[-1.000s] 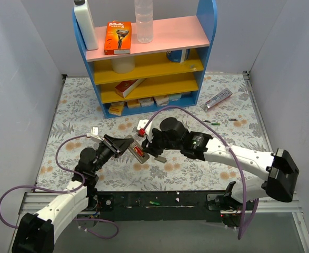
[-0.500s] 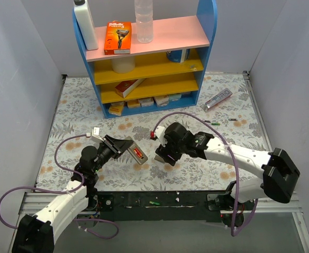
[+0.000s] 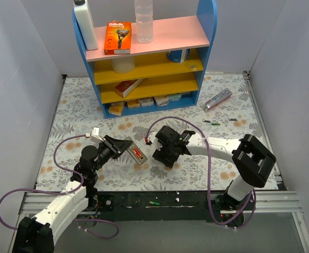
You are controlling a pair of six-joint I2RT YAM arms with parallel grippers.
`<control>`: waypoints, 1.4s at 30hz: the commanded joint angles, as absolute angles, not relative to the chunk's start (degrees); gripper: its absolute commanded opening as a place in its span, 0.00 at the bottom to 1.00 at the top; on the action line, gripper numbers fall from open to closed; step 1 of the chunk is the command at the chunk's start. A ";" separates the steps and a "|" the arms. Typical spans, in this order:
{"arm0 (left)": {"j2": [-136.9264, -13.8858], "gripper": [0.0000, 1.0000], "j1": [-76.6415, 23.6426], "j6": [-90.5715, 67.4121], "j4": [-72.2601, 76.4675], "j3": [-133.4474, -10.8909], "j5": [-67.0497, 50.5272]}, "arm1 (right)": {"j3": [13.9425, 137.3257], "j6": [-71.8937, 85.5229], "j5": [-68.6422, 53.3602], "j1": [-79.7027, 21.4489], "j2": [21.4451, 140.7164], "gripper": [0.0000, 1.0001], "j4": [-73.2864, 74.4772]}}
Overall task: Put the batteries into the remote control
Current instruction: Pick up the battery cover at the center of the board.
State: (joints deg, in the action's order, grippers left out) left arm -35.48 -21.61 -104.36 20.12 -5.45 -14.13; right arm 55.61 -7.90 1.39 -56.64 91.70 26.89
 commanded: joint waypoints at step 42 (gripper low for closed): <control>-35.42 0.00 -21.88 -107.40 36.37 -0.18 -10.55 | 77.07 -0.44 -3.16 -58.09 86.92 0.10 39.36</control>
